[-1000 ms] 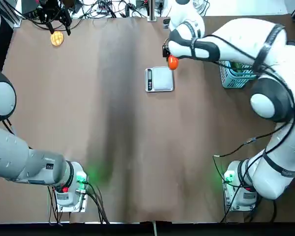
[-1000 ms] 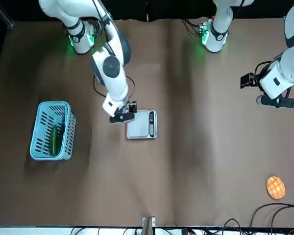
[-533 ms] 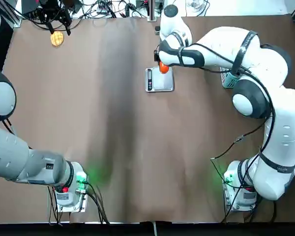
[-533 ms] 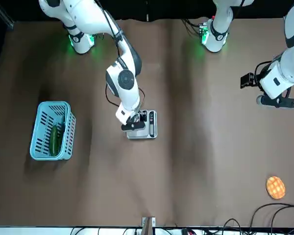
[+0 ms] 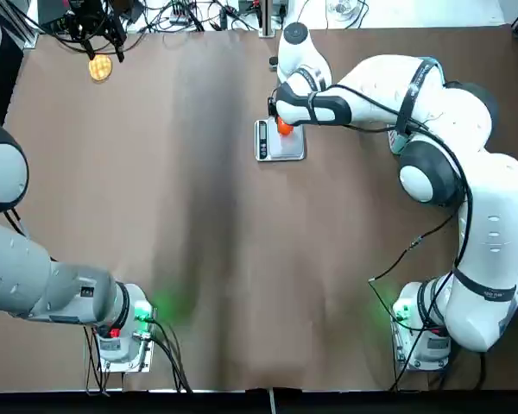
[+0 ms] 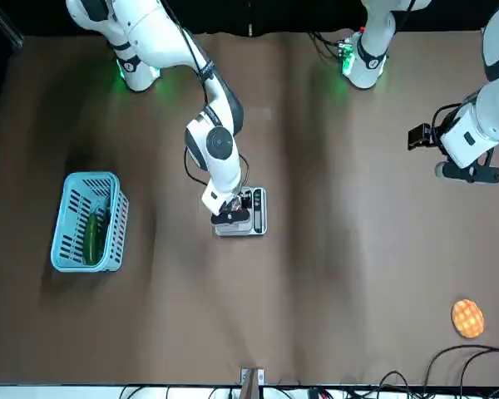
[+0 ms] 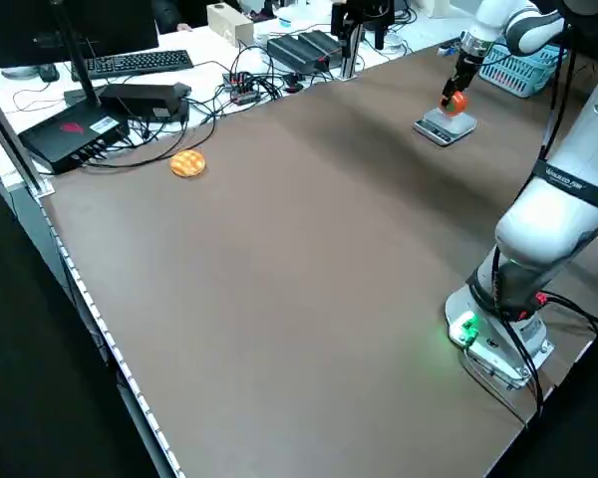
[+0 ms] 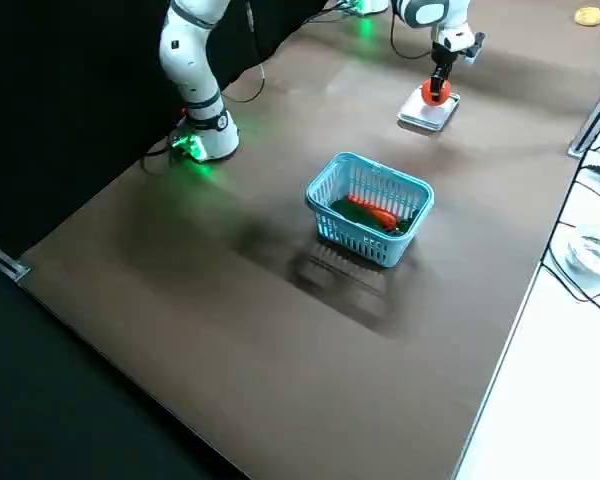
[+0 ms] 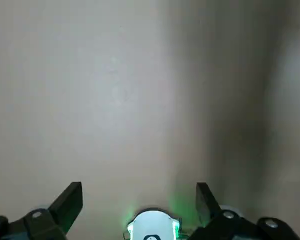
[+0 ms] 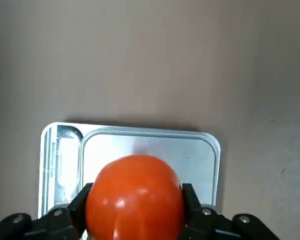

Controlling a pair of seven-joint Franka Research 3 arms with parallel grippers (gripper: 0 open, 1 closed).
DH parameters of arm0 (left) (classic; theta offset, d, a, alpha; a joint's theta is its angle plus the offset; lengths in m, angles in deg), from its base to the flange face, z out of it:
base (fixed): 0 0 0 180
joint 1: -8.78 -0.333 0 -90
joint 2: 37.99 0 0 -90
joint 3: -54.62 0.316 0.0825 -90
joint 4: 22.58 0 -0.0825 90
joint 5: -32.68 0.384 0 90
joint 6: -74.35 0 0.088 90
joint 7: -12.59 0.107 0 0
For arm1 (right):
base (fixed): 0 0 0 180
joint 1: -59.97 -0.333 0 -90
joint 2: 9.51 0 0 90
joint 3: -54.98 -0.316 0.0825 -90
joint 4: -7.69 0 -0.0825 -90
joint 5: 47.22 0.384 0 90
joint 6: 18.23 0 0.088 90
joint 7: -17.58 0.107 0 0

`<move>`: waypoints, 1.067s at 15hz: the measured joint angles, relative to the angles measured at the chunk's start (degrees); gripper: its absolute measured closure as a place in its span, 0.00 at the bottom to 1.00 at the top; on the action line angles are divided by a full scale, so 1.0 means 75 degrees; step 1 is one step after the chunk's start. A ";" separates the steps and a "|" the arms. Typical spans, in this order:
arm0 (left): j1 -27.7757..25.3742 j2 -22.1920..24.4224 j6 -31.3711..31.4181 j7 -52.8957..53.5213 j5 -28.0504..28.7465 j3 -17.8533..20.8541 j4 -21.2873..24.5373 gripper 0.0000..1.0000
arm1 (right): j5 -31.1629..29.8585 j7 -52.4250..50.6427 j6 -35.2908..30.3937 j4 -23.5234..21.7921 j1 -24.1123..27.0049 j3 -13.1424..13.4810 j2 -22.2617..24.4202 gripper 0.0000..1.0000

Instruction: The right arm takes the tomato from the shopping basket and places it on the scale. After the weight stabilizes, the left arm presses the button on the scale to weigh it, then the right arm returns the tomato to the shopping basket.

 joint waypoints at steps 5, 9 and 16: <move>0.0003 -0.0006 -0.0010 0.0000 0.0000 -0.0008 0.0019 0.00 | 0.0000 0.0014 -0.0039 0.0000 -0.0048 -0.0019 -0.0005 0.26; 0.0007 -0.0006 -0.0010 0.0000 0.0000 -0.0015 0.0020 0.00 | 0.0001 0.0027 -0.0060 -0.0007 -0.0049 -0.0018 -0.0023 0.26; 0.0028 -0.0006 -0.0010 0.0001 0.0000 -0.0030 0.0020 0.00 | 0.0001 0.0070 -0.0073 -0.0023 -0.0042 0.0015 -0.0088 0.26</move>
